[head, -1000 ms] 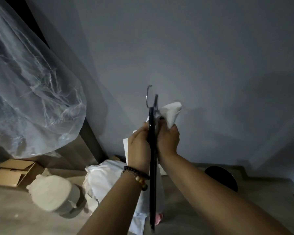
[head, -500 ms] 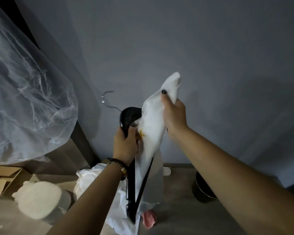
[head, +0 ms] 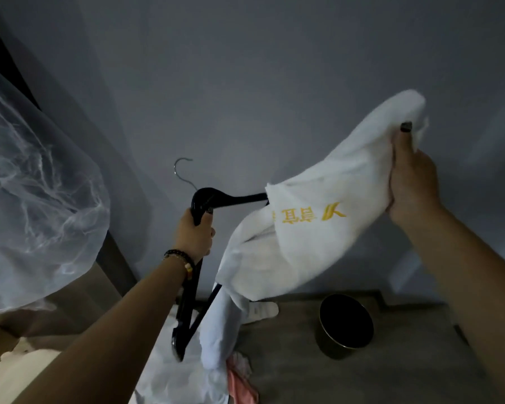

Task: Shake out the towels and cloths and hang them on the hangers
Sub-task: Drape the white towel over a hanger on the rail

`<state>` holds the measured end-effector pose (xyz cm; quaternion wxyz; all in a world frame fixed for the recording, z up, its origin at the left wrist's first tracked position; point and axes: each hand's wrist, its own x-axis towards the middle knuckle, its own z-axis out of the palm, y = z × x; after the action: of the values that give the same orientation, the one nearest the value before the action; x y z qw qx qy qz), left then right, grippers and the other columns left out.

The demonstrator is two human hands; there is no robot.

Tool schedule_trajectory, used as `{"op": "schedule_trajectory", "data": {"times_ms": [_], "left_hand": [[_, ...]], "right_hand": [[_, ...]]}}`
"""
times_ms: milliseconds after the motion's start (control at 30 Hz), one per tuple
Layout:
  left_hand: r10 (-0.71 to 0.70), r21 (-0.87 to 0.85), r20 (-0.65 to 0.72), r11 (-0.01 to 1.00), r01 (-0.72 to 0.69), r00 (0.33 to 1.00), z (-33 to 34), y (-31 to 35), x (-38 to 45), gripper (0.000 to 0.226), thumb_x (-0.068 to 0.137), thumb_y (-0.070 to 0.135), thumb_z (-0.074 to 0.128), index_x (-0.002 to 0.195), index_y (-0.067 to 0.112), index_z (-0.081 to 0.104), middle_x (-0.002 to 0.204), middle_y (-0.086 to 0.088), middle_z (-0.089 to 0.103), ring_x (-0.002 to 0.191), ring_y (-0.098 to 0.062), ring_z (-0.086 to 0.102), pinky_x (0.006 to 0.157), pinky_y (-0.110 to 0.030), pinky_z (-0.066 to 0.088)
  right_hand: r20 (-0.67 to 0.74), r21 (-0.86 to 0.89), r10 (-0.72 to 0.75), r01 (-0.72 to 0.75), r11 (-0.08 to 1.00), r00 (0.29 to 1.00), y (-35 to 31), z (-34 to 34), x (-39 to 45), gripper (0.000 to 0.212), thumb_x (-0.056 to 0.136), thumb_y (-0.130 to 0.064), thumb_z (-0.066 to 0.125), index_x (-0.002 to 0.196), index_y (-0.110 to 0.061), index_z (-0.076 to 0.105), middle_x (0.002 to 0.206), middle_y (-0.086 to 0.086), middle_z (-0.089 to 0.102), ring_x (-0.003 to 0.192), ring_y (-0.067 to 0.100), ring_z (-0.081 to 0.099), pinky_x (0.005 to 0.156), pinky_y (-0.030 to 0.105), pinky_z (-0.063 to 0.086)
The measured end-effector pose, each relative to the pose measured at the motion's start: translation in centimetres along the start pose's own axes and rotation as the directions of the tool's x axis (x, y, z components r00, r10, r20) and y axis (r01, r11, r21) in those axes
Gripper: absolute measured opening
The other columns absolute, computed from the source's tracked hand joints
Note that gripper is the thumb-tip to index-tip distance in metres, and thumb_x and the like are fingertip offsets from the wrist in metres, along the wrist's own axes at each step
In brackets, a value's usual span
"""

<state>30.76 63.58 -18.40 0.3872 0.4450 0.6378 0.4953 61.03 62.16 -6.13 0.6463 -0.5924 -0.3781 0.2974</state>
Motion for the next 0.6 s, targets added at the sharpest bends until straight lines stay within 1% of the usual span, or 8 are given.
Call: {"op": "schedule_trajectory", "data": {"times_ms": [100,200,300,400,433,467,533,600], "left_hand": [[0.162,0.171,0.057,0.971,-0.170,0.985,0.3,2.5,0.6,0.012,0.098,0.031,0.048,0.090,0.022,0.050,0.071,-0.004,0.057,0.054,-0.018,0.049,0.052,-0.027,0.039],[0.269,0.344,0.160,0.887,-0.309,0.950,1.3,4.9,0.4,0.017,0.098,0.035,0.049,0.094,0.018,0.052,0.073,-0.002,0.059,0.059,-0.016,0.053,0.053,-0.027,0.040],[0.342,0.430,0.252,0.799,-0.421,0.905,2.4,6.5,-0.5,0.020,0.098,0.034,0.049,0.093,0.015,0.054,0.076,-0.007,0.062,0.066,-0.023,0.056,0.055,-0.029,0.042],[0.377,0.453,0.311,0.748,-0.485,0.872,3.1,7.0,-1.5,0.024,0.098,0.035,0.049,0.092,0.012,0.055,0.077,-0.011,0.064,0.069,-0.028,0.060,0.058,-0.032,0.043],[0.384,0.455,0.324,0.738,-0.498,0.865,3.3,7.0,-1.7,0.025,0.098,0.035,0.049,0.093,0.011,0.056,0.077,-0.012,0.064,0.070,-0.028,0.060,0.059,-0.032,0.044],[0.387,0.457,0.335,0.731,-0.507,0.859,3.4,7.0,-1.9,0.026,0.098,0.035,0.049,0.093,0.010,0.056,0.077,-0.013,0.065,0.070,-0.029,0.061,0.060,-0.034,0.045],[0.375,0.460,0.349,0.730,-0.506,0.859,3.6,6.9,-2.2,0.026,0.097,0.035,0.049,0.090,0.011,0.055,0.077,-0.014,0.065,0.071,-0.031,0.061,0.062,-0.037,0.047],[0.356,0.463,0.356,0.736,-0.494,0.864,3.8,6.6,-2.4,0.024,0.097,0.035,0.049,0.086,0.015,0.053,0.077,-0.014,0.065,0.070,-0.030,0.060,0.061,-0.035,0.046]], "right_hand": [[-0.048,0.020,0.215,-0.214,0.977,0.976,5.8,-4.2,0.2,0.051,0.084,-0.069,0.050,0.087,-0.020,0.063,0.101,0.004,0.067,0.078,0.014,0.063,0.076,0.037,0.053],[-0.046,0.053,0.486,-0.484,0.874,0.873,12.0,-6.7,-0.6,0.052,0.087,-0.064,0.052,0.107,-0.016,0.055,0.112,0.008,0.061,0.094,0.024,0.061,0.084,0.044,0.054],[-0.042,-0.017,0.625,-0.626,0.779,0.779,16.5,-7.1,-2.1,0.042,0.091,-0.047,0.057,0.113,-0.011,0.053,0.108,0.012,0.059,0.091,0.026,0.058,0.072,0.037,0.051],[0.041,-0.242,0.703,-0.676,0.696,0.710,18.8,-6.2,-3.6,0.041,0.085,-0.038,0.064,0.111,-0.007,0.057,0.093,0.012,0.065,0.081,0.028,0.062,0.067,0.033,0.049],[0.021,-0.375,0.679,-0.624,0.686,0.734,19.3,-5.9,-3.8,0.053,0.075,-0.042,0.069,0.112,-0.006,0.057,0.094,0.012,0.064,0.084,0.029,0.062,0.071,0.036,0.051],[-0.020,-0.529,0.588,-0.508,0.680,0.808,19.9,-5.6,-3.7,0.068,0.063,-0.048,0.071,0.113,-0.005,0.056,0.100,0.013,0.064,0.090,0.031,0.062,0.077,0.038,0.052],[0.059,-0.714,0.245,-0.130,0.688,0.968,19.4,-4.1,-4.2,0.078,0.060,-0.050,0.072,0.121,-0.005,0.053,0.119,0.014,0.058,0.110,0.031,0.056,0.089,0.039,0.049],[0.294,-0.633,-0.077,0.254,0.731,0.953,17.2,-1.5,-6.5,0.067,0.074,-0.036,0.075,0.129,-0.009,0.049,0.131,0.010,0.051,0.121,0.026,0.048,0.099,0.041,0.043]]}}
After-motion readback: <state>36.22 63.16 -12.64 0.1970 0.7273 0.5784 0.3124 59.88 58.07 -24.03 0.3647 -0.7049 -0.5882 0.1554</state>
